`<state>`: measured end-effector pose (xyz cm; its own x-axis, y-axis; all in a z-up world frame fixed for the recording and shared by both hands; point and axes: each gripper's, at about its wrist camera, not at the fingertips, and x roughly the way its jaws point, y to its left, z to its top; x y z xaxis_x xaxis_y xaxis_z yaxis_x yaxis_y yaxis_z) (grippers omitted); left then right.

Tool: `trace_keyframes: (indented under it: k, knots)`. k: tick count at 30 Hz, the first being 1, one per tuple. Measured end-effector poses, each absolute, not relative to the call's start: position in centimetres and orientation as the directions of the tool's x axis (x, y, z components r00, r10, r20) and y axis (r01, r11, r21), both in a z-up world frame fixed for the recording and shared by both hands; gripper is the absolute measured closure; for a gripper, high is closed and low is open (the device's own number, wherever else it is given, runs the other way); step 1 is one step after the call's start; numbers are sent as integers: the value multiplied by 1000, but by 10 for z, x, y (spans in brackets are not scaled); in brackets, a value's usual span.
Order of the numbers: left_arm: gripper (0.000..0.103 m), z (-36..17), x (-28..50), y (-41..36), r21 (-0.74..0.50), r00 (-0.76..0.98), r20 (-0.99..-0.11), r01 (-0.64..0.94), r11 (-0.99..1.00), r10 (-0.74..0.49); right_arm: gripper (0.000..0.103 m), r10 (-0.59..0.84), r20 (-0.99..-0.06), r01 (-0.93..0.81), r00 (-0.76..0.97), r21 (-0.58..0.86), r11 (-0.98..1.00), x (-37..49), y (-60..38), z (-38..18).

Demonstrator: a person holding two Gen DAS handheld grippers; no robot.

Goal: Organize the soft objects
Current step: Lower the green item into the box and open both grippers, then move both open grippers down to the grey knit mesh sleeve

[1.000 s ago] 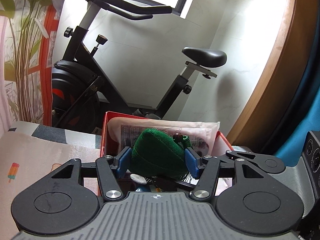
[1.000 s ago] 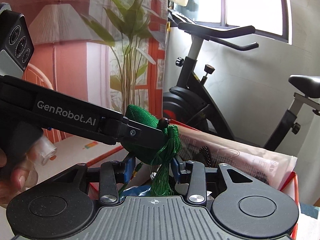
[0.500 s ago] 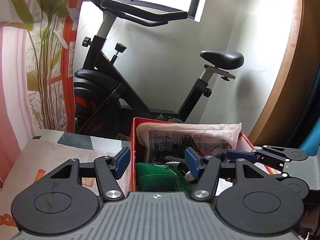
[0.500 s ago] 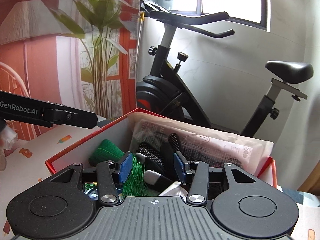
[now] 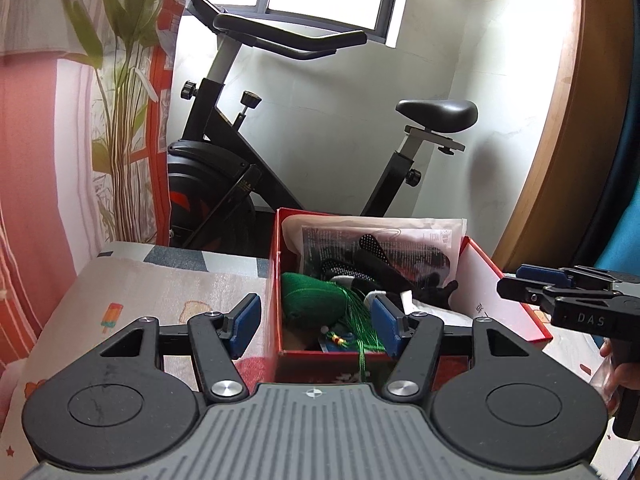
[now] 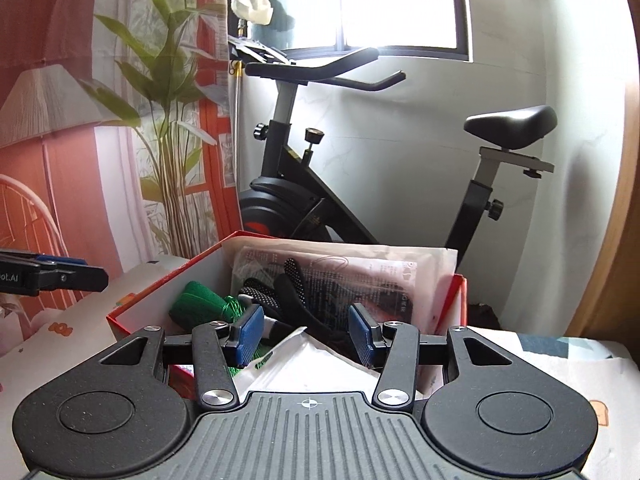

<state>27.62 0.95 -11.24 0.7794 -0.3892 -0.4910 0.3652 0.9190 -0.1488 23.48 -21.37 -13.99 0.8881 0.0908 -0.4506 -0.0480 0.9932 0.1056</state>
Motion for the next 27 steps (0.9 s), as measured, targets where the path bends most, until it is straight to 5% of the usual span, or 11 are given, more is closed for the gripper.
trace_keyframes:
  k: [16, 20, 27]
  knots:
    - [34, -172, 220, 18, -194, 731, -563, 335, 922, -385, 58, 47, -529, 65, 848, 192, 979, 144, -227, -208]
    - [21, -193, 217, 21, -238, 701, -580, 343, 909, -416, 57, 38, -564, 104, 825, 218, 970, 127, -228, -235]
    - [20, -216, 212, 20, -256, 667, -616, 335, 907, -420, 51, 53, -604, 121, 795, 244, 962, 112, -229, -265]
